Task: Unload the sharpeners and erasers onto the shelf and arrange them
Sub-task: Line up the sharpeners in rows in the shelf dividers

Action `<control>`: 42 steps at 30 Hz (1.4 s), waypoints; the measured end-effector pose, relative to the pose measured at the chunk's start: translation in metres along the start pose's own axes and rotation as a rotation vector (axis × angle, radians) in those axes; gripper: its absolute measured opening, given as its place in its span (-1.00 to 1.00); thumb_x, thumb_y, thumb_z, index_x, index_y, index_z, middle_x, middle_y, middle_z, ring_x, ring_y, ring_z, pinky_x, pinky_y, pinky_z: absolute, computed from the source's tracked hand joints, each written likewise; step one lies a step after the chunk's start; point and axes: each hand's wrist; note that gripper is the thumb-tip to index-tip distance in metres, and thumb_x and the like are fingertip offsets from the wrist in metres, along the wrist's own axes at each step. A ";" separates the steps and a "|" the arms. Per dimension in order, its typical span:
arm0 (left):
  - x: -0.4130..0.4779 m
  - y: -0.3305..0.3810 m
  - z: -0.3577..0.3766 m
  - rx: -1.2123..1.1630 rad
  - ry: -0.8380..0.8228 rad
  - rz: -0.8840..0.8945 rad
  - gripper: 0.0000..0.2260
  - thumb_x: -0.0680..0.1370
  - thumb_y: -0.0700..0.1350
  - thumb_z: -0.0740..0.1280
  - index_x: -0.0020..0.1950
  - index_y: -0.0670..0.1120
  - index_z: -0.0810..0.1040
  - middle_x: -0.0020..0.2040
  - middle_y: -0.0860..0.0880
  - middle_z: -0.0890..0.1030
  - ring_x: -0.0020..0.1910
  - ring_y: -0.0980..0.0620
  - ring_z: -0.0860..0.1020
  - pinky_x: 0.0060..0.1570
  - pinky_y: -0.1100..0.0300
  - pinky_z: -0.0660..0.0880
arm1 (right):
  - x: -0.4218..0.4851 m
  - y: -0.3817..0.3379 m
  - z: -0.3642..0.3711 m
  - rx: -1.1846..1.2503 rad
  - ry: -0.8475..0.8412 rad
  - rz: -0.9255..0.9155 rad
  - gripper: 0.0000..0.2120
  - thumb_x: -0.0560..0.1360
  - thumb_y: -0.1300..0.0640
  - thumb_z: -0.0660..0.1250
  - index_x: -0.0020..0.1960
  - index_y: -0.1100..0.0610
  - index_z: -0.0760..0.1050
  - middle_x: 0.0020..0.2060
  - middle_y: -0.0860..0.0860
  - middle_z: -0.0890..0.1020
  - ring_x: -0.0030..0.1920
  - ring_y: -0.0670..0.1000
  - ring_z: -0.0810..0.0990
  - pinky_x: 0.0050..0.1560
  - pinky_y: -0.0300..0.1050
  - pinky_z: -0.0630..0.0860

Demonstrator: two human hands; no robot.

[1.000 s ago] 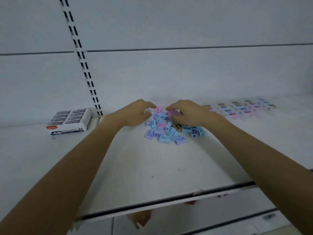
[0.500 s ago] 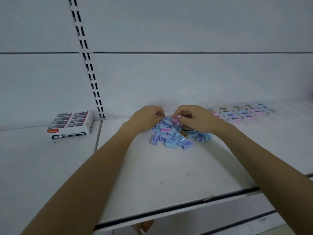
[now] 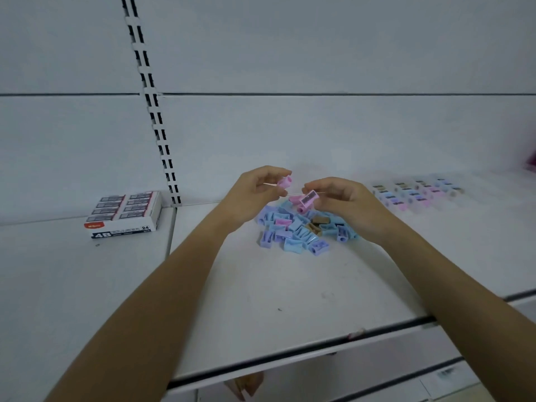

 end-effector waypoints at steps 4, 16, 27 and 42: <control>0.001 0.002 0.003 -0.093 0.043 -0.023 -0.88 0.49 -0.27 0.35 -0.02 -0.09 0.53 -0.06 0.06 0.61 -0.09 0.11 0.63 -0.01 0.32 0.54 | -0.007 -0.004 -0.009 0.000 0.106 0.006 -0.79 0.46 0.36 0.32 -0.06 0.06 0.51 -0.11 -0.06 0.64 -0.19 -0.21 0.63 -0.13 -0.40 0.51; 0.027 0.042 0.075 -0.314 -0.090 -0.181 -0.76 0.65 -0.13 0.06 0.08 0.01 0.52 -0.29 -0.01 0.53 -0.35 0.10 0.55 -0.17 0.22 0.55 | -0.045 0.015 -0.098 -0.012 0.166 -0.082 -0.66 0.45 0.44 0.28 0.00 0.02 0.53 0.00 0.01 0.61 -0.12 -0.14 0.61 -0.02 -0.27 0.51; 0.066 0.069 0.220 -0.281 0.025 -0.185 -0.87 0.61 -0.21 0.14 -0.02 -0.03 0.45 -0.17 -0.03 0.69 -0.22 0.06 0.64 -0.02 0.20 0.57 | -0.083 0.058 -0.240 -0.136 0.135 -0.101 -0.73 0.44 0.38 0.33 -0.09 -0.01 0.51 0.02 0.18 0.62 -0.12 0.14 0.58 -0.16 -0.34 0.46; 0.110 0.062 0.265 0.272 0.142 -0.073 -0.86 0.48 -0.24 0.37 -0.08 -0.03 0.46 -0.21 -0.03 0.55 -0.32 0.10 0.52 -0.18 0.25 0.53 | -0.057 0.104 -0.305 -0.309 0.213 -0.146 -0.75 0.41 0.36 0.35 -0.09 0.02 0.52 -0.07 -0.01 0.56 -0.10 -0.03 0.55 -0.06 -0.32 0.46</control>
Point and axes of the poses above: each hand's wrist, its own x-axis towards the middle knuckle, its own z-axis out of the palm, y = z × x
